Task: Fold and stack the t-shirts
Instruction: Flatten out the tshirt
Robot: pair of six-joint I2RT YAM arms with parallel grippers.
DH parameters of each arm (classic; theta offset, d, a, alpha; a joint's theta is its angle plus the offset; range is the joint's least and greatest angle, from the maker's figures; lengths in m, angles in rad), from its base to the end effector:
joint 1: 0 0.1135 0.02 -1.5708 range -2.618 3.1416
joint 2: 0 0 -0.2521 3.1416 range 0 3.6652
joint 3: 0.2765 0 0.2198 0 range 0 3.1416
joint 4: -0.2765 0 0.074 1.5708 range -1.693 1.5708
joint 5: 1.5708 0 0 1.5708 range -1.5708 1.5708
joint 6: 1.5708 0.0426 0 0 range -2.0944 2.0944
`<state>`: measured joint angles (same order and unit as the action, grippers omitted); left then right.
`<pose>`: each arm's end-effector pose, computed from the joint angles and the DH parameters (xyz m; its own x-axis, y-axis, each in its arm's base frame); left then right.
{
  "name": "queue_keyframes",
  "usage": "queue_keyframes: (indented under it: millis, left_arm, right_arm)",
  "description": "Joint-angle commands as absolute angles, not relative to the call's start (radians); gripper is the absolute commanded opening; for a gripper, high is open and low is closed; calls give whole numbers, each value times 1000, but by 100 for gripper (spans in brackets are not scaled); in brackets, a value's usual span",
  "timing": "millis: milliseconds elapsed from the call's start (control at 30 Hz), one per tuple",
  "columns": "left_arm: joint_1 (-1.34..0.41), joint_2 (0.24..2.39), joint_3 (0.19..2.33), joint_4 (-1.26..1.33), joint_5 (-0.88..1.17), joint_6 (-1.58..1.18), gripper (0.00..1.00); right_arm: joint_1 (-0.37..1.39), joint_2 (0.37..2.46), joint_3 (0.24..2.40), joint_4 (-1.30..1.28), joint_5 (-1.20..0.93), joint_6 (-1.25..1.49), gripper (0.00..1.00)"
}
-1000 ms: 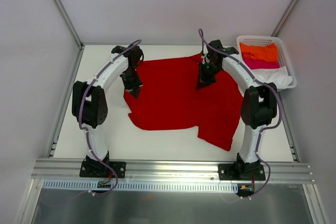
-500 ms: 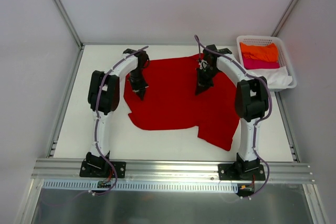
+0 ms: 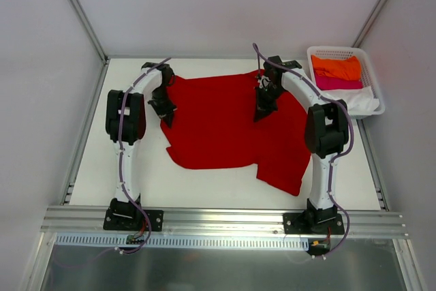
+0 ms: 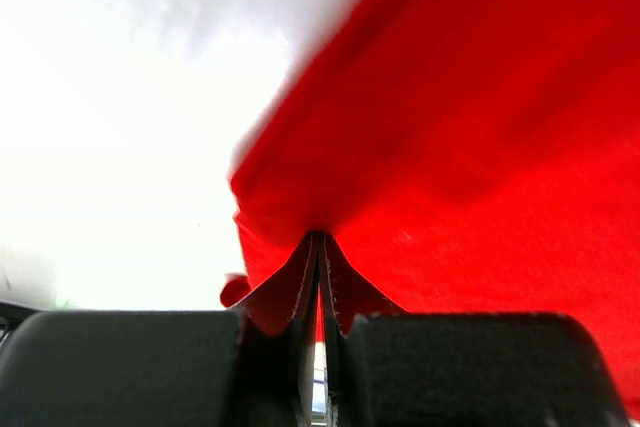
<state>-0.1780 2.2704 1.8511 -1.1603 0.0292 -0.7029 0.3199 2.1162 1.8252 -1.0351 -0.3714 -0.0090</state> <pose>0.3923 -0.0719 0.1585 -0.8651 -0.5009 0.0256 -0.5013 0.8651 -0.0166 0.3730 0.1399 0.2155 -0.9176 -0.3128 -0.2454 -0.3848 0.8541 0.3499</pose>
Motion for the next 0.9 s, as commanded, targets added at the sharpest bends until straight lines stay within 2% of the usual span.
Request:
queue_keyframes:
  millis: [0,700,833,867]
  left_arm:
    - [-164,2302,1888,-1186,-28,-726,0]
    - [-92,2255,1898,-1058,-192,-755,0]
    - [-110,2099,1777,-1046,-201,-802,0]
    - [-118,1998,1713,-1036,-213,-810,2]
  right_arm:
    - [327,2072,1876,-1080,-377,-5,0]
    - [328,2052,1864,-1078,-423,-17,1]
    - [328,2046,1853,-1077,-423,-23,0]
    - [328,2045,1850,-1077,-423,-26,1]
